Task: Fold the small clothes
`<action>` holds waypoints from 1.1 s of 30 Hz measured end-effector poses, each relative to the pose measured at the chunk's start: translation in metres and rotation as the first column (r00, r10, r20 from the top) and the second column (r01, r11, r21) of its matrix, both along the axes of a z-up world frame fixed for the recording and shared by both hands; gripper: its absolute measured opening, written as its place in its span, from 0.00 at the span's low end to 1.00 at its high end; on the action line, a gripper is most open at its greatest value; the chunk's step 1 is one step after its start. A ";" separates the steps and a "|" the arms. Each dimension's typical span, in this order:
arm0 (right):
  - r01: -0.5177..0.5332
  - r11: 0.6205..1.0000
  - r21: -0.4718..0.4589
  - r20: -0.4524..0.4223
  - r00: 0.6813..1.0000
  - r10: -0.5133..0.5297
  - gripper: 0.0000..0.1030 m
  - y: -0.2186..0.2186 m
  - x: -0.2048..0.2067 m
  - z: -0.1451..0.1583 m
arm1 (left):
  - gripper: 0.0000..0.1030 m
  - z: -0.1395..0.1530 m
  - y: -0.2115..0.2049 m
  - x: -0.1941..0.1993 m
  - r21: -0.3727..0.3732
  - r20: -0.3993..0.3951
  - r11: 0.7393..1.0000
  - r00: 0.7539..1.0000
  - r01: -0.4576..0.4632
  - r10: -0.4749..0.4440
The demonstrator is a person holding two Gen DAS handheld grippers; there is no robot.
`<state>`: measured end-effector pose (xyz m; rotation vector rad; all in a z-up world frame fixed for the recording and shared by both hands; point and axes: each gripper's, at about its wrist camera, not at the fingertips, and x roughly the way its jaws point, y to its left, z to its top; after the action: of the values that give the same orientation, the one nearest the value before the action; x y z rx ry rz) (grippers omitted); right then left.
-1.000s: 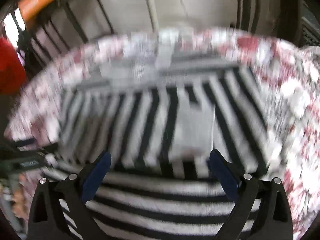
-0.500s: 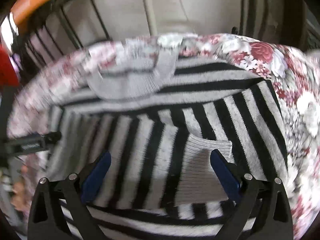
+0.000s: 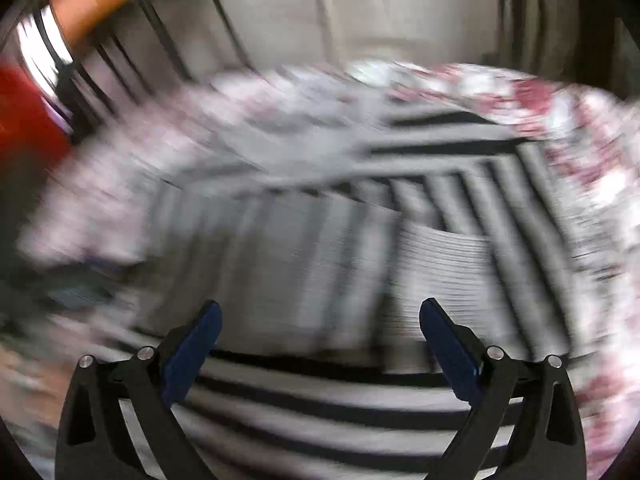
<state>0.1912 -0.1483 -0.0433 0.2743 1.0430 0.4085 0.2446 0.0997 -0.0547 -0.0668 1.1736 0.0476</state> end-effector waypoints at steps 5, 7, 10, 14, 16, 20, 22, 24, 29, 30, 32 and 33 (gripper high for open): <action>0.065 0.932 0.356 -0.164 0.986 -0.006 0.96 -0.011 0.029 -0.019 | 0.96 -0.019 -0.013 0.009 -0.206 -0.077 0.978 0.997 0.008 -0.024; 0.163 0.899 0.406 -0.269 0.962 -0.053 0.93 -0.032 0.038 -0.049 | 0.95 -0.051 -0.003 0.021 -0.213 -0.139 0.977 0.990 -0.013 -0.017; 0.303 0.802 0.515 -0.325 0.935 -0.144 0.76 -0.076 0.036 -0.070 | 0.95 -0.057 0.002 0.037 -0.182 -0.112 0.983 0.993 0.018 -0.039; 0.461 0.717 0.523 -0.359 0.882 -0.306 0.78 -0.123 0.031 -0.064 | 0.95 -0.023 0.031 0.040 0.225 0.054 0.963 0.989 -0.148 0.140; 0.448 0.713 0.540 -0.335 0.891 -0.307 0.87 -0.115 0.034 -0.051 | 0.95 -0.012 0.055 0.042 0.033 0.061 0.983 0.982 -0.183 0.181; 0.260 0.736 0.625 -0.222 0.963 -0.152 0.91 -0.071 0.053 -0.030 | 0.95 -0.004 0.050 0.053 -0.263 0.070 0.954 0.983 -0.144 0.168; 0.197 0.750 0.631 -0.217 0.973 -0.073 0.91 -0.051 0.059 -0.037 | 0.96 -0.026 0.013 0.068 -0.167 0.032 0.984 0.997 -0.061 0.067; 0.218 0.804 0.553 -0.244 0.965 -0.094 0.89 -0.051 0.062 -0.053 | 0.96 -0.053 0.002 0.084 0.057 -0.048 0.998 0.998 -0.036 0.038; 0.418 0.775 0.474 -0.272 0.906 -0.323 0.72 -0.110 0.054 -0.054 | 0.96 -0.058 0.031 0.081 0.081 -0.072 0.985 0.984 -0.154 0.160; 0.439 0.789 0.430 -0.256 0.897 -0.359 0.75 -0.113 0.050 -0.047 | 0.96 -0.051 0.039 0.078 0.095 -0.074 0.978 0.978 -0.187 0.195; 0.434 0.809 0.397 -0.226 0.900 -0.373 0.92 -0.113 0.043 -0.032 | 0.96 -0.037 0.052 0.063 0.037 -0.068 0.974 0.972 -0.225 0.227; 0.411 0.822 0.394 -0.217 0.911 -0.352 0.95 -0.105 0.039 -0.025 | 0.95 -0.032 0.053 0.053 0.001 -0.070 0.971 0.968 -0.240 0.239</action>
<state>0.2298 -0.2538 -0.0679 0.9109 0.9893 0.2516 0.2974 0.1530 -0.0864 -0.2150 1.2309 0.2606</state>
